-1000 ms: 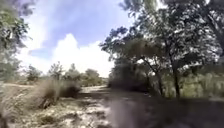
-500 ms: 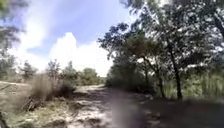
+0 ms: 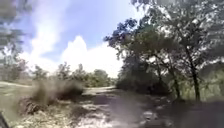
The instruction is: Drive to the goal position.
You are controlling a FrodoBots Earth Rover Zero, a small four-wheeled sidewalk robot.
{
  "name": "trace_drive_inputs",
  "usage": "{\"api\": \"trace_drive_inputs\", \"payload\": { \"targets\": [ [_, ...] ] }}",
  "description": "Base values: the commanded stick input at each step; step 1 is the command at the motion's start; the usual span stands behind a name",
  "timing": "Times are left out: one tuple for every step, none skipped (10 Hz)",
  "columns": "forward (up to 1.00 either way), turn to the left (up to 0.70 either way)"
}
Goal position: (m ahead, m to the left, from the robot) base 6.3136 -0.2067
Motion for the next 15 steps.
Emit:
{"api": "trace_drive_inputs", "payload": {
  "targets": [
    [0.70,0.00],
    [0.70,0.00],
    [0.70,0.00],
    [0.70,0.00],
    [0.70,0.00],
    [0.70,0.00],
    [0.70,0.00],
    [0.70,0.00],
    [0.70,0.00],
    [0.70,0.00],
    [0.70,0.00],
    [0.70,0.00],
    [0.70,0.00],
    [0.70,0.00],
    [0.70,0.00]
  ]
}}
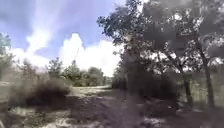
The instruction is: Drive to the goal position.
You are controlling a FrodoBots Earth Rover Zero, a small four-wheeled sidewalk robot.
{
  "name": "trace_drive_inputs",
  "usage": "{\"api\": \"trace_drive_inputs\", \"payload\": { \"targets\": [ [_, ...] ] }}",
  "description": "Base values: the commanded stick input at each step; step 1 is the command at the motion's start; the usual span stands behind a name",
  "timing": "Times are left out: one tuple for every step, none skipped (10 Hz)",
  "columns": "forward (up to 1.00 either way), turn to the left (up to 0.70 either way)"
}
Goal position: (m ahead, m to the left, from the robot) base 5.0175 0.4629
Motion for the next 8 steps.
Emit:
{"api": "trace_drive_inputs", "payload": {
  "targets": [
    [0.70,0.00],
    [0.70,0.00],
    [0.70,0.00],
    [0.70,0.00],
    [0.70,0.00],
    [0.70,0.35],
    [0.70,0.35],
    [0.70,0.35]
  ]
}}
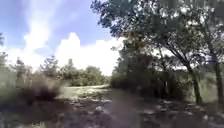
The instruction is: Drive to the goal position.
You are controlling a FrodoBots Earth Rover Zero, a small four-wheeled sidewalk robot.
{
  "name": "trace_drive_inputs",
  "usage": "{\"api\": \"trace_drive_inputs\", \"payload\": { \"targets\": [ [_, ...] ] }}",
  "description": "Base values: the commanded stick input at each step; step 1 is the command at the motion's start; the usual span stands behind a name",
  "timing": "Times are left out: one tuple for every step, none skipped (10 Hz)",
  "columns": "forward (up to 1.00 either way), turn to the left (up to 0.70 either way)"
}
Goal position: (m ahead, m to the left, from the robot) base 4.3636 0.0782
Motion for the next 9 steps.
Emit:
{"api": "trace_drive_inputs", "payload": {
  "targets": [
    [0.70,0.35],
    [0.70,0.10],
    [0.70,0.00],
    [0.70,0.00],
    [0.70,0.00],
    [0.70,0.00],
    [0.70,0.00],
    [0.70,0.00],
    [0.70,0.00]
  ]
}}
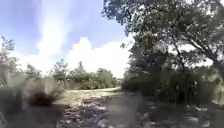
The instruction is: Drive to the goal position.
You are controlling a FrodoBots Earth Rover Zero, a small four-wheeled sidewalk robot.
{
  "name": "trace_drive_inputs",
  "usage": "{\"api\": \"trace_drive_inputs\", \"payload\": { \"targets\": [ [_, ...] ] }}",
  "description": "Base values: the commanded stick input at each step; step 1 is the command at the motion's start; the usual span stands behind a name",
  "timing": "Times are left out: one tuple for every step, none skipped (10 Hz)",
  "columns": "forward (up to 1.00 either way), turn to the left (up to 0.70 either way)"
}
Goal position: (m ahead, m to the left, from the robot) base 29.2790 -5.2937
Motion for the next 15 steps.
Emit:
{"api": "trace_drive_inputs", "payload": {
  "targets": [
    [0.70,0.00],
    [0.70,0.00],
    [0.70,0.00],
    [0.70,0.00],
    [0.70,0.00],
    [0.70,0.04],
    [0.70,0.10],
    [0.70,0.31],
    [0.70,0.35],
    [0.70,0.35],
    [0.70,0.35],
    [0.70,0.15],
    [0.70,0.00],
    [0.70,0.00],
    [0.70,0.00]
  ]
}}
